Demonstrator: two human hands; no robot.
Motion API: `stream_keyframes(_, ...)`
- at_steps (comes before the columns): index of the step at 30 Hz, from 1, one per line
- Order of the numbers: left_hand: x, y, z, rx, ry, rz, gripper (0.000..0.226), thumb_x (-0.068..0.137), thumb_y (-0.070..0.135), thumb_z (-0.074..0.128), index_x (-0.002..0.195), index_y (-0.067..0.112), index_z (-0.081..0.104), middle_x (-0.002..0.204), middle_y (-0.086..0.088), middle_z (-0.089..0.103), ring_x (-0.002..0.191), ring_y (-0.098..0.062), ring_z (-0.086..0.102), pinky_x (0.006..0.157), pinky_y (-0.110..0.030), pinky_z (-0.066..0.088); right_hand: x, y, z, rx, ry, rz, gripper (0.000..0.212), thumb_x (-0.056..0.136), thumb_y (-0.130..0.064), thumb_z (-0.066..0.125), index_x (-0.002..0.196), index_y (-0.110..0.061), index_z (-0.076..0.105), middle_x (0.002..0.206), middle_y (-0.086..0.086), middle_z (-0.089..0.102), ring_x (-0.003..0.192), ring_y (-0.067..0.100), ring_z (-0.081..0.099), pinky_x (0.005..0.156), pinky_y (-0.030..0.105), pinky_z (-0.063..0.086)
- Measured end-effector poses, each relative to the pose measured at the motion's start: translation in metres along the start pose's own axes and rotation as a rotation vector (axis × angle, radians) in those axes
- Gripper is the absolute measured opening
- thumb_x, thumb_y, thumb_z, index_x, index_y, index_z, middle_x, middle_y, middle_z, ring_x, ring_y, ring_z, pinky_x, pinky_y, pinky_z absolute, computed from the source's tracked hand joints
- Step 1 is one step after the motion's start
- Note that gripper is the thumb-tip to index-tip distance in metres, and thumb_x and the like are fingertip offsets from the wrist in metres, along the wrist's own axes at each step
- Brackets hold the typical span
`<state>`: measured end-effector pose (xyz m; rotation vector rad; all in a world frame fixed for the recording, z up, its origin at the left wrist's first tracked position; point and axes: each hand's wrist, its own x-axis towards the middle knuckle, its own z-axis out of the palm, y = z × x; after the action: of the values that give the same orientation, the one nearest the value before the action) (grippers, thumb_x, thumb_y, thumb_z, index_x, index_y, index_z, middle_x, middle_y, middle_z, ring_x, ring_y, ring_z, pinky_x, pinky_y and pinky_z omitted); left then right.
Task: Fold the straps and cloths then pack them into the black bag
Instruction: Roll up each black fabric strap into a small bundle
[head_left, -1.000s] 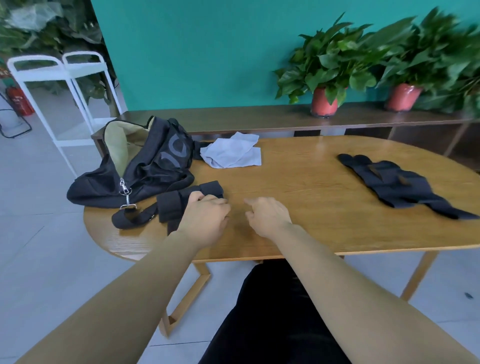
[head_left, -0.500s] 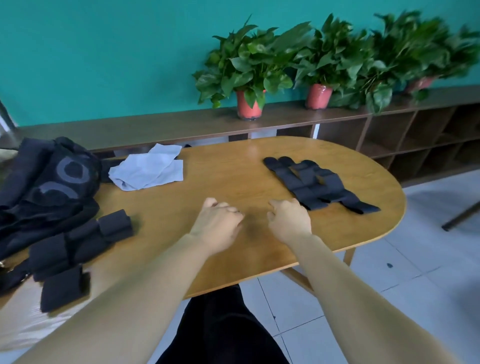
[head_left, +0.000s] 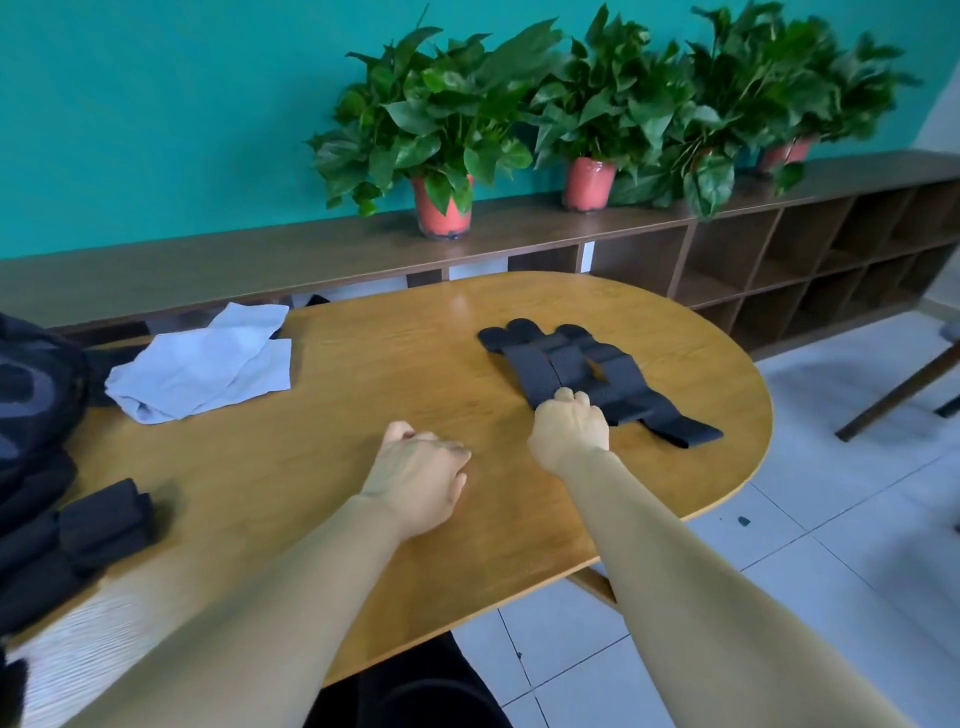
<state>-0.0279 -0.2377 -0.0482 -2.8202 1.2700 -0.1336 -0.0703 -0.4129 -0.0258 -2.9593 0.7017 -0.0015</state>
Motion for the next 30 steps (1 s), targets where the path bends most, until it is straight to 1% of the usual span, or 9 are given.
stream_keyframes(3,-0.002,-0.003,0.004,-0.040,0.025,-0.003,0.031,0.098,0.030,0.038,0.122,0.027,0.057,0.126,0.013,0.059,0.118,-0.010,0.049,0.104,-0.036,0.013,-0.008,-0.018,0.005,-0.011,0.030,-0.024,0.032,0.091,-0.015,0.043,0.119,-0.013,0.059,0.130,0.008,0.045,0.118,0.026,0.041,0.097,0.035,0.034)
stream_keyframes(5,-0.006,-0.005,0.005,-0.064,0.031,-0.016,0.030,0.098,0.029,0.038,0.121,0.027,0.057,0.125,0.013,0.059,0.118,-0.010,0.050,0.104,-0.035,0.012,-0.017,-0.032,0.008,0.007,0.044,-0.059,0.031,0.091,-0.016,0.042,0.116,-0.015,0.060,0.128,0.007,0.045,0.116,0.025,0.042,0.096,0.036,0.034)
stream_keyframes(12,-0.038,-0.030,0.004,-0.042,0.032,-0.083,0.028,0.098,0.027,0.038,0.117,0.028,0.058,0.120,0.013,0.061,0.113,-0.011,0.054,0.104,-0.037,0.015,-0.052,-0.072,0.019,0.059,0.045,-0.117,0.028,0.092,-0.014,0.042,0.112,-0.013,0.062,0.130,0.009,0.042,0.115,0.026,0.040,0.093,0.035,0.035)
stream_keyframes(16,-0.060,-0.041,0.001,-0.010,-0.004,-0.137,0.025,0.097,0.029,0.039,0.112,0.028,0.059,0.106,0.010,0.066,0.105,-0.015,0.058,0.102,-0.036,0.014,-0.070,-0.094,0.019,0.094,0.012,-0.148,0.029,0.092,-0.012,0.043,0.114,-0.011,0.061,0.129,0.009,0.041,0.115,0.026,0.040,0.093,0.035,0.036)
stream_keyframes(21,-0.079,-0.047,-0.005,-0.004,-0.037,-0.178,0.026,0.097,0.032,0.037,0.100,0.030,0.063,0.086,0.009,0.067,0.090,-0.015,0.060,0.106,-0.037,0.015,-0.088,-0.114,0.015,0.143,-0.073,-0.192,0.028,0.092,-0.010,0.043,0.115,-0.007,0.059,0.125,0.010,0.042,0.114,0.026,0.040,0.092,0.035,0.041)
stream_keyframes(24,-0.084,-0.047,-0.008,-0.047,0.019,-0.213,0.029,0.098,0.030,0.035,0.092,0.028,0.063,0.076,0.008,0.065,0.082,-0.016,0.061,0.103,-0.034,0.014,-0.092,-0.117,0.009,0.249,-0.128,-0.238,0.025,0.090,-0.006,0.042,0.107,-0.006,0.060,0.119,0.011,0.045,0.105,0.028,0.045,0.088,0.036,0.046)
stream_keyframes(26,-0.086,-0.047,-0.009,-0.076,0.103,-0.225,0.028,0.098,0.027,0.035,0.088,0.027,0.061,0.074,0.007,0.064,0.080,-0.016,0.059,0.100,-0.034,0.017,-0.091,-0.111,0.005,0.357,-0.105,-0.281,0.025,0.086,-0.002,0.042,0.101,-0.006,0.062,0.114,0.012,0.049,0.098,0.030,0.051,0.086,0.038,0.049)
stream_keyframes(28,-0.086,-0.046,-0.009,-0.097,0.181,-0.217,0.026,0.098,0.027,0.036,0.090,0.027,0.060,0.078,0.008,0.064,0.083,-0.016,0.059,0.094,-0.032,0.017,-0.087,-0.101,-0.001,0.414,-0.041,-0.288,0.034,0.086,0.000,0.042,0.112,-0.007,0.064,0.118,0.011,0.053,0.104,0.031,0.053,0.088,0.039,0.049)
stream_keyframes(30,-0.084,-0.044,-0.008,-0.122,0.214,-0.192,0.024,0.099,0.029,0.038,0.098,0.029,0.062,0.088,0.010,0.066,0.090,-0.015,0.058,0.088,-0.031,0.014,-0.081,-0.088,-0.007,0.433,0.030,-0.279,0.038,0.087,0.000,0.041,0.116,-0.009,0.064,0.120,0.009,0.057,0.109,0.029,0.055,0.088,0.039,0.049)
